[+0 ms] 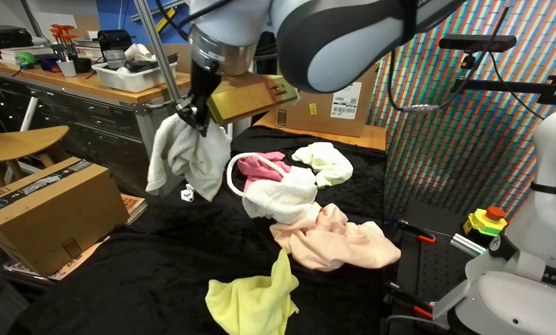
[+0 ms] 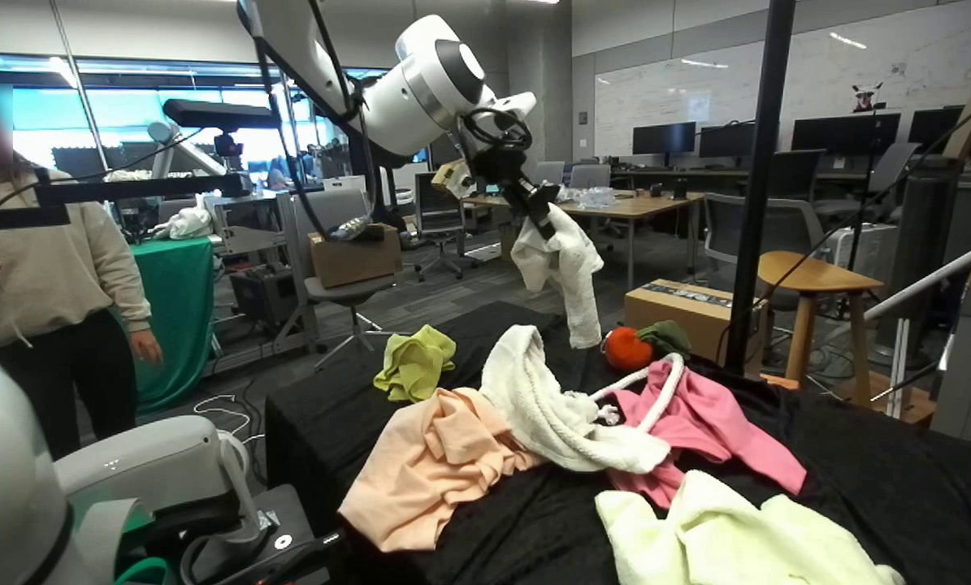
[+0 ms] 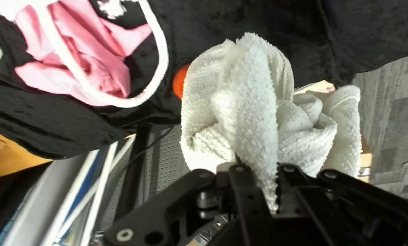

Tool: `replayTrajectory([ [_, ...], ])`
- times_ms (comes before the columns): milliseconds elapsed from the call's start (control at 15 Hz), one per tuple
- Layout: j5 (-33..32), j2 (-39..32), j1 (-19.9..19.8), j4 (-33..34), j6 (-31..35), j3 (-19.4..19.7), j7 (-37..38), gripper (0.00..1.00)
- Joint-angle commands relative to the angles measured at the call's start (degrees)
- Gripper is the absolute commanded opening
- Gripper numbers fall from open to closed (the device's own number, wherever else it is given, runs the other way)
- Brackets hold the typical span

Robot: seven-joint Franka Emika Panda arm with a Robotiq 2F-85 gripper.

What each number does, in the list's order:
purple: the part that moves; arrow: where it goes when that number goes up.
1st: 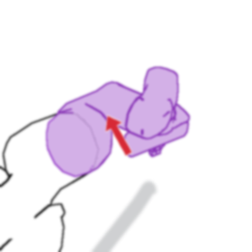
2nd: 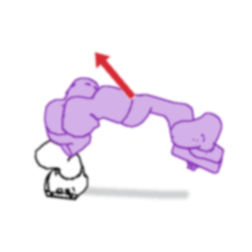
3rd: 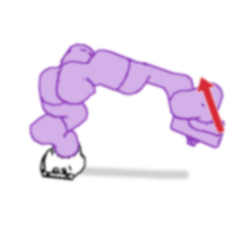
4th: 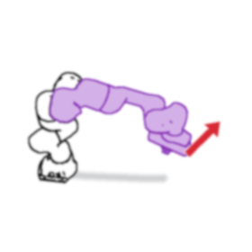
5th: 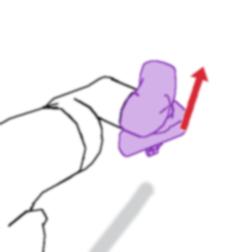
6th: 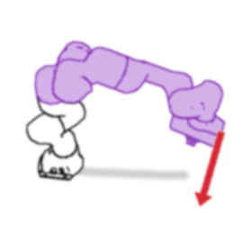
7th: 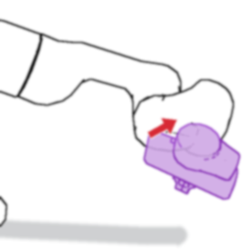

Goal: Put all the objects in the center of the table

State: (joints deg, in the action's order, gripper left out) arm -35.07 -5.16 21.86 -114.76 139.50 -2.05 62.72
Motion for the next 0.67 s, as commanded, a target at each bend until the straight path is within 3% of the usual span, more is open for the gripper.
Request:
replayTrajectory([
  [0,-4.3,12.6,-5.1,-14.4,1.7,-1.9,7.8,0.02],
  [200,-3.2,18.4,-9.5,-21.5,1.2,-3.3,7.6,0.02],
  [600,-1.7,17.0,-15.1,-25.7,1.3,-5.3,3.8,0.02],
])
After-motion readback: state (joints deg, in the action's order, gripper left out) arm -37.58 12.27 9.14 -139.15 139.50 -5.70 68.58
